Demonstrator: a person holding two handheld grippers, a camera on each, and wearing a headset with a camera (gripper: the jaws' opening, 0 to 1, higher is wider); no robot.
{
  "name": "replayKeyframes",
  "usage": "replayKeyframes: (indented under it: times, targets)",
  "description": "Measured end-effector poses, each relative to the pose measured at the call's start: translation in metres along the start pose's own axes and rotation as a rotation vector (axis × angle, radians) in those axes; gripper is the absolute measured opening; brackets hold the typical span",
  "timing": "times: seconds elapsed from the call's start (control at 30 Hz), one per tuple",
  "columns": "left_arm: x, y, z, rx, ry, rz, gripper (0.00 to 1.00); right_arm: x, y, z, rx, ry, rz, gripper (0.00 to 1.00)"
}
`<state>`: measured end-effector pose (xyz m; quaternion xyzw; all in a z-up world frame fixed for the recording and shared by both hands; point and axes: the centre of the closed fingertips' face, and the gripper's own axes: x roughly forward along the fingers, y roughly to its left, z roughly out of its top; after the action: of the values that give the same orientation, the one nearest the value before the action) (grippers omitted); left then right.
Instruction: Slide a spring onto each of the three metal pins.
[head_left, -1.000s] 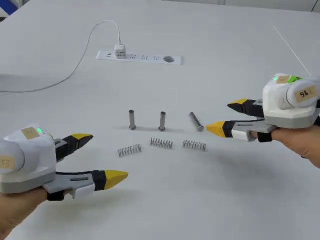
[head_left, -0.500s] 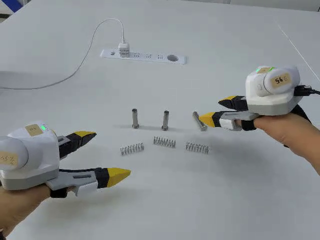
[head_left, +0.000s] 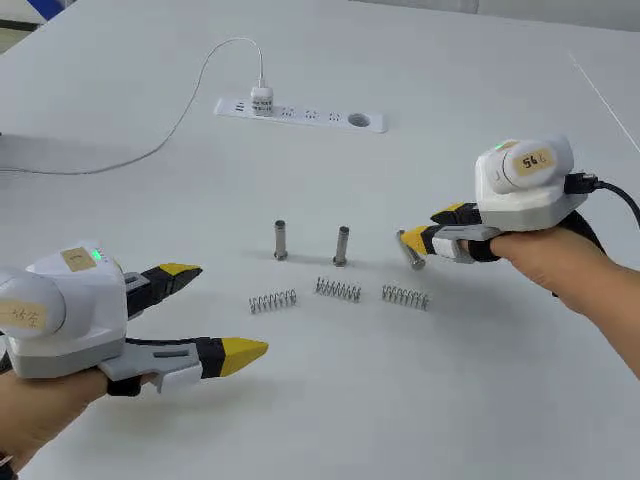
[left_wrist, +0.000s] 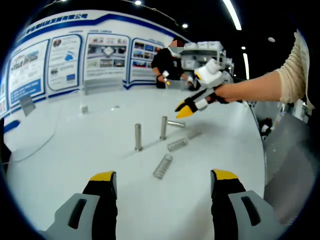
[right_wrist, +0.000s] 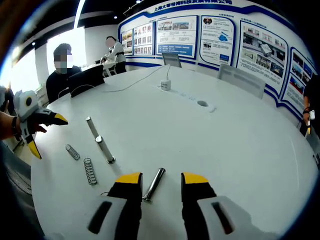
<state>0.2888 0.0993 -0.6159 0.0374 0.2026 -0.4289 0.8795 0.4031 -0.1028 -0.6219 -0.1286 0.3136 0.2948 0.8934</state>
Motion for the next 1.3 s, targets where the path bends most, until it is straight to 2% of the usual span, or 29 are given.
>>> replayKeyframes:
  times: [0.17, 0.23, 0.37, 0.47, 0.7, 1.3]
  targets:
    - [0.001, -0.003, -0.001, -0.008, 0.0, -0.008, 0.77, 0.008, -0.003, -0.002, 0.004, 0.034, -0.016, 0.29]
    - [0.001, -0.004, -0.002, -0.009, 0.001, -0.01, 0.77, 0.01, -0.005, -0.002, -0.017, 0.044, -0.027, 0.27]
    - [0.002, -0.004, -0.004, -0.016, 0.002, -0.011, 0.77, 0.015, -0.004, -0.003, -0.028, 0.055, -0.02, 0.25]
    - [0.002, -0.002, -0.004, -0.019, 0.001, -0.01, 0.76, 0.019, -0.002, -0.002, -0.004, 0.056, -0.011, 0.24]
    - [0.003, 0.0, -0.005, -0.027, 0.001, -0.009, 0.75, 0.026, -0.003, -0.005, 0.027, 0.09, -0.027, 0.17]
    - [0.004, 0.0, -0.008, -0.042, 0.0, -0.008, 0.74, 0.034, -0.002, -0.013, 0.106, 0.144, -0.048, 0.11]
